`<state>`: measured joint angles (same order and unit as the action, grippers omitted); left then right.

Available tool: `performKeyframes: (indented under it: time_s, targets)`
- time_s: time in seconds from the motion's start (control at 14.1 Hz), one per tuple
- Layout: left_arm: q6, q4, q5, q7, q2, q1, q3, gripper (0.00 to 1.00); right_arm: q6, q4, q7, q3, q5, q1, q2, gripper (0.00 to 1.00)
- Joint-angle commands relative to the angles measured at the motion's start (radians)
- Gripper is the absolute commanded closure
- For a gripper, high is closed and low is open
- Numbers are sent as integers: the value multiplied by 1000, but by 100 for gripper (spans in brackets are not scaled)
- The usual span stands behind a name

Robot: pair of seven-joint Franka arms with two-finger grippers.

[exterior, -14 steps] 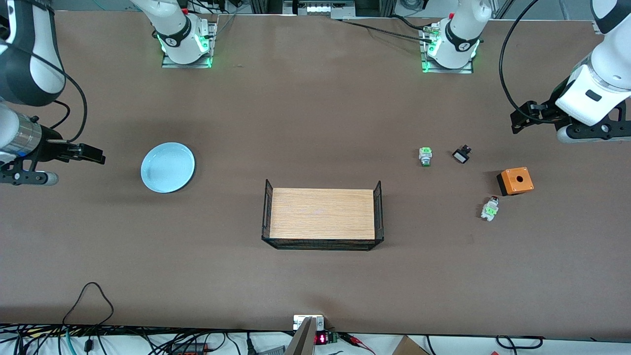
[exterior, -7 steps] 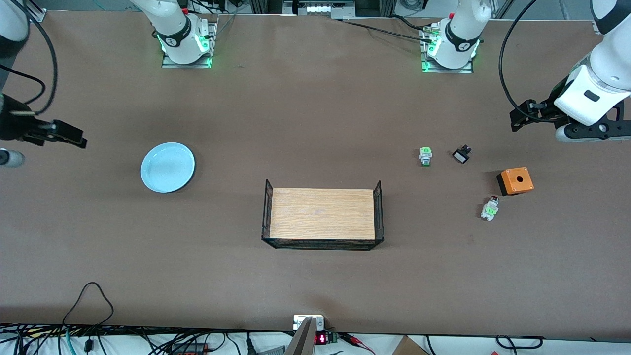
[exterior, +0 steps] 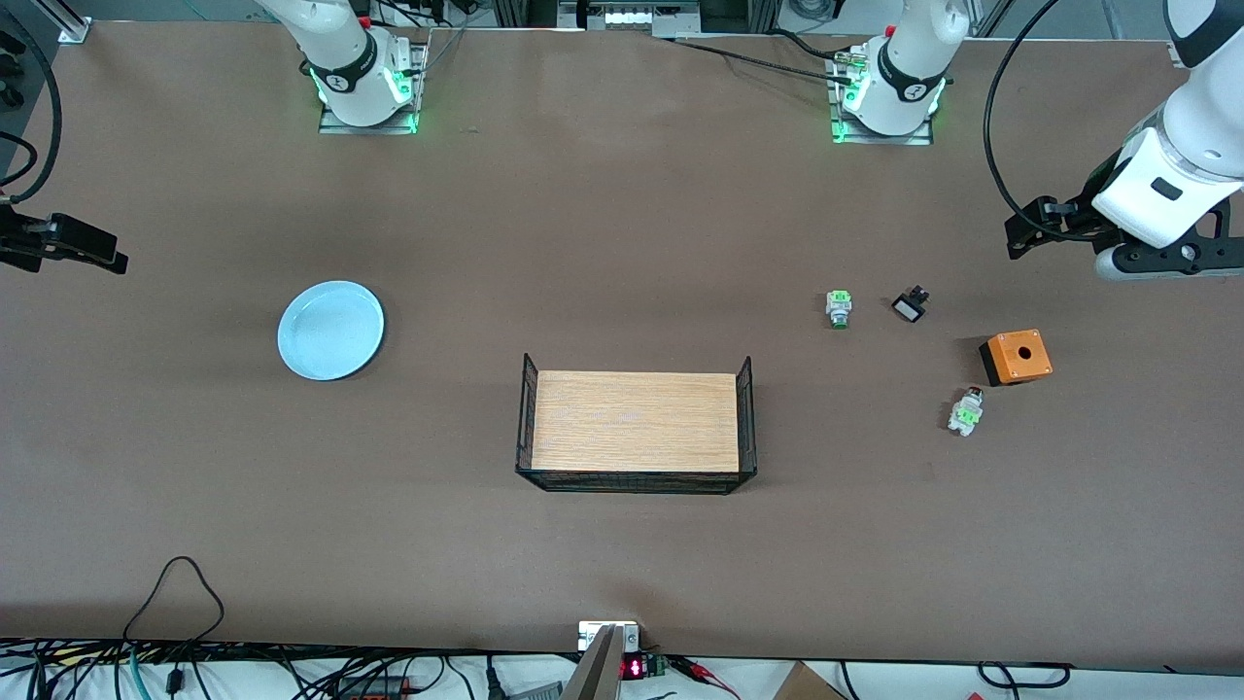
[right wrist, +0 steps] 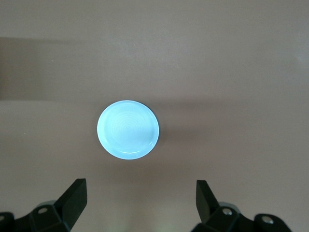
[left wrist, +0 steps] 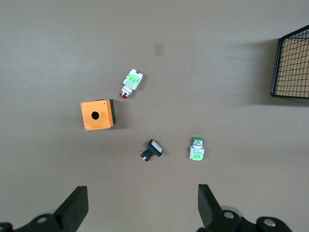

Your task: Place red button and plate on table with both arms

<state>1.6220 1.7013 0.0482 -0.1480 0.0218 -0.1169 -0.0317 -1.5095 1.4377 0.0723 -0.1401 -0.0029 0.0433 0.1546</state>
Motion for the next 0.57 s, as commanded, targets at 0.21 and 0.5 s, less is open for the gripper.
performKeyframes:
  time_s: [0.21,0.5]
  targets:
    - [-25,-31,-16,19,-11,-1,-4,0,3,95,-49,7,-11,4,-96,0]
    - [-25,-31,-16,24,-11,-1,-4,0,8,93,-49,7,-6,3,-96,0]
